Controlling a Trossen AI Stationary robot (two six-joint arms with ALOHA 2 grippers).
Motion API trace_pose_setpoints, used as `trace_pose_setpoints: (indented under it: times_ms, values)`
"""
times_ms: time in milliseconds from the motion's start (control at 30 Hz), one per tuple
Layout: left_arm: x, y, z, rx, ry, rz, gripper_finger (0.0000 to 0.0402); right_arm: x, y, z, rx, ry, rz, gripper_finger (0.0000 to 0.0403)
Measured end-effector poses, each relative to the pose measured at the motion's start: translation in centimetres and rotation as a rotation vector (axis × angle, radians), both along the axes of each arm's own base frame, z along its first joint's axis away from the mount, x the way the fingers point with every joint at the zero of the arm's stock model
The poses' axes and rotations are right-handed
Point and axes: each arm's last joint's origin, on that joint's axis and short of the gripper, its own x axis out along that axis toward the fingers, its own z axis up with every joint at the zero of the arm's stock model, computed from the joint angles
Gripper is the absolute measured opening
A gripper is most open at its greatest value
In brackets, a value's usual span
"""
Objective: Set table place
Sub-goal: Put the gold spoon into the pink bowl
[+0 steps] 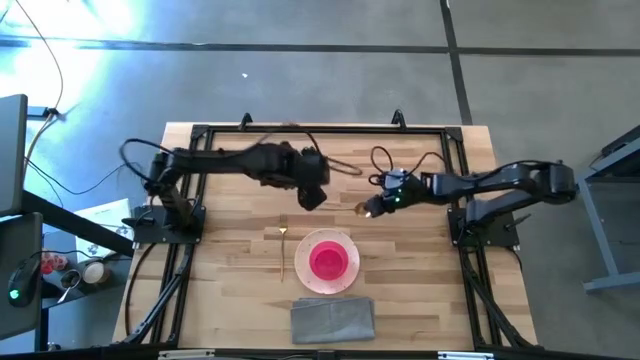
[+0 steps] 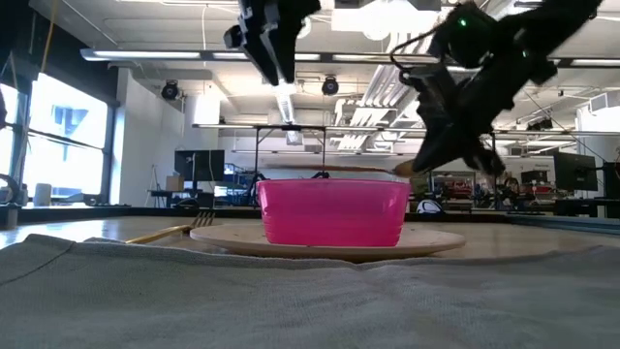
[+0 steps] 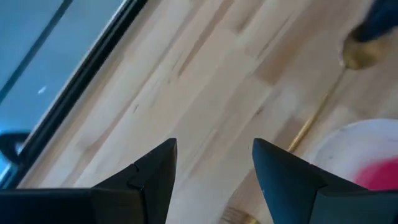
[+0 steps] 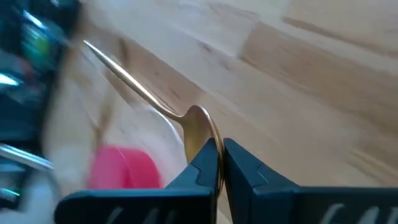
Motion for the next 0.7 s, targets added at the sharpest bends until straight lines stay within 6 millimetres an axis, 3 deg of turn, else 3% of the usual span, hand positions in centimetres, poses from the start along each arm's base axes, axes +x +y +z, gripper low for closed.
trace_pose_setpoints:
  times_ms: [167, 367, 467, 567, 700]
  values:
    - [-1.6, 1.6, 3.1, -0.187, -0.156, -0.282, 0.02, -0.6, -0.2, 5.3, -0.142, 0.276, 0.174, 0.0001]
    - [-1.8, 3.8, 3.6, -0.364, -0.306, -0.552, 0.02, -0.6, -1.5, 13.2, -0.405, 0.369, 0.313, 0.0]
    - [-0.7, 4.1, 3.4, -0.399, -0.388, -0.639, 0.02, -0.5, -2.2, 16.7, -0.496, 0.37, 0.327, 0.0]
    - [0.1, 4.6, 3.0, -0.416, -0.436, -0.688, 0.02, -0.1, -2.4, 19.0, -0.547, 0.388, 0.377, 0.0]
    - [0.6, 4.9, 2.3, -0.393, -0.402, -0.656, 0.02, 1.0, -2.3, 20.0, -0.535, 0.492, 0.46, 0.0]
